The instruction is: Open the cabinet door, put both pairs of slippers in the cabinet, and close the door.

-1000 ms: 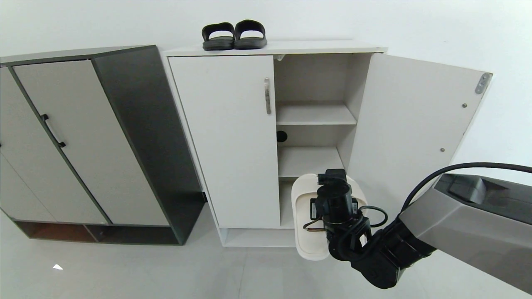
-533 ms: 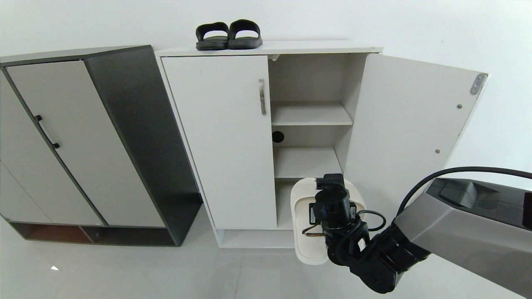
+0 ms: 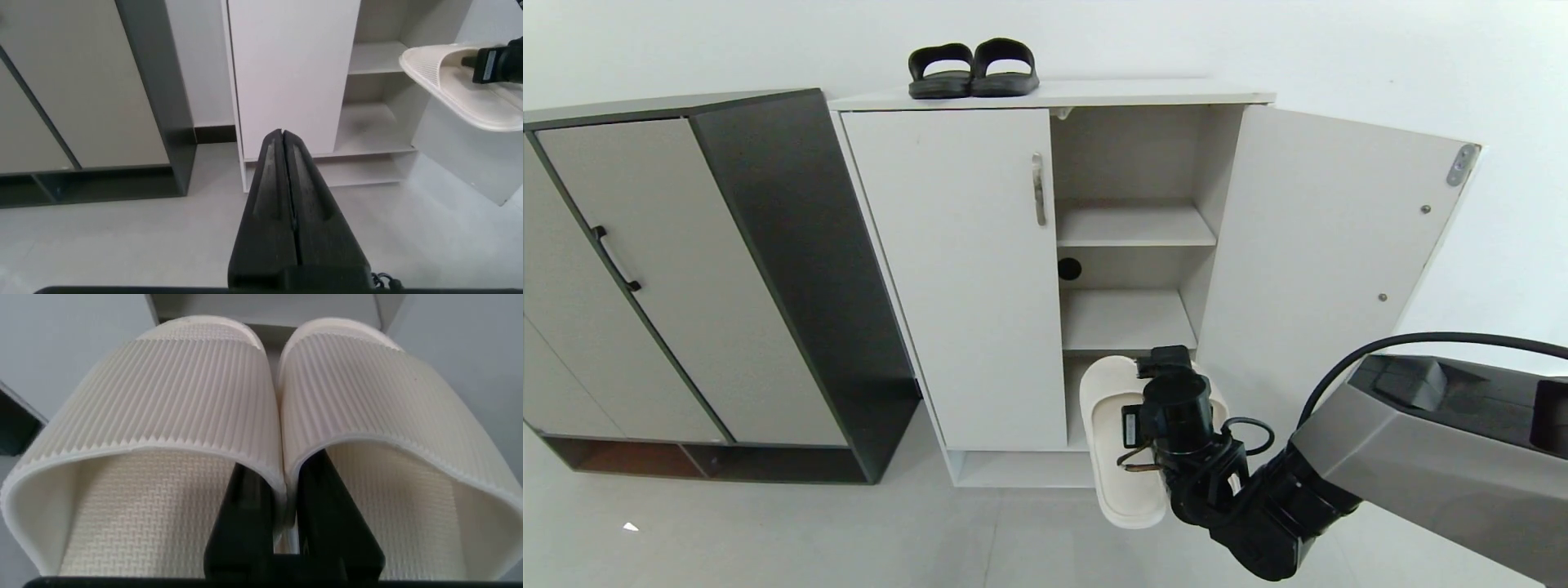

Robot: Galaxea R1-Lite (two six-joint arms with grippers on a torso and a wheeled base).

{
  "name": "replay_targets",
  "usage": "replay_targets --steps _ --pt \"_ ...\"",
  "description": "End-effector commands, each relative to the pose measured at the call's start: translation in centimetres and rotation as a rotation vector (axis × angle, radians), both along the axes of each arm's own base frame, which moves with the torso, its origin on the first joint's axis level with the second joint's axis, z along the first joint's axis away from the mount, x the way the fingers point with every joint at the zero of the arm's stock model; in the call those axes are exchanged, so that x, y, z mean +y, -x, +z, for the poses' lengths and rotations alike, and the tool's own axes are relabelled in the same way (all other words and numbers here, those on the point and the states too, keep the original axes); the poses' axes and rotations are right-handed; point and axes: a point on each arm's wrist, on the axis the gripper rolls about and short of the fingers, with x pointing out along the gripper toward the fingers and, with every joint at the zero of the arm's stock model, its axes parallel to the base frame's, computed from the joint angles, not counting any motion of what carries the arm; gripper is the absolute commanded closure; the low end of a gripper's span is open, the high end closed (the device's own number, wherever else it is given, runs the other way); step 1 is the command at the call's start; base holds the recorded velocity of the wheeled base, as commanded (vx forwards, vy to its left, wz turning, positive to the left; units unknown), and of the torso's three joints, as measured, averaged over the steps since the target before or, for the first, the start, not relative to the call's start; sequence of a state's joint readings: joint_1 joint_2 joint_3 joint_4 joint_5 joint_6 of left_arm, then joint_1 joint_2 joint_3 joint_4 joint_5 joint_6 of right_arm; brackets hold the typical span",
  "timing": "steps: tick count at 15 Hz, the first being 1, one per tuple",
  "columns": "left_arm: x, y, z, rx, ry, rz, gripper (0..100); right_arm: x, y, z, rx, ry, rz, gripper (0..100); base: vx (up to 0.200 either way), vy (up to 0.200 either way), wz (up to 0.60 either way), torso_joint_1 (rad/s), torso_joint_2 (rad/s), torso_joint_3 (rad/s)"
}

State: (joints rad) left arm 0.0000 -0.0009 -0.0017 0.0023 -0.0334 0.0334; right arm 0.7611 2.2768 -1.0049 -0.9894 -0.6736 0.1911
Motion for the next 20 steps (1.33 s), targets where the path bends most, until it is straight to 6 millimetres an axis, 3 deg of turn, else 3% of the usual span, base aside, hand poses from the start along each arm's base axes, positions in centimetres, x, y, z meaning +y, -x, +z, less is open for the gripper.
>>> replay_targets --steps 1,11,20 --pt "0.0 0.0 0.0 0.003 0.000 0.000 100 0.1 0.1 0.0 0.006 0.005 0.008 100 0.000 0.000 0.00 0.000 0.00 0.000" --pt "0.0 0.0 0.0 0.003 0.000 0.000 100 0.1 0.1 -0.5 0.022 0.022 0.002 100 0.000 0.000 0.00 0.003 0.00 -0.168" --pt "0.0 0.0 0.0 0.002 0.003 0.000 100 0.0 0.3 3.2 -0.250 0.011 -0.033 100 0.000 0.000 0.00 0.003 0.00 -0.195"
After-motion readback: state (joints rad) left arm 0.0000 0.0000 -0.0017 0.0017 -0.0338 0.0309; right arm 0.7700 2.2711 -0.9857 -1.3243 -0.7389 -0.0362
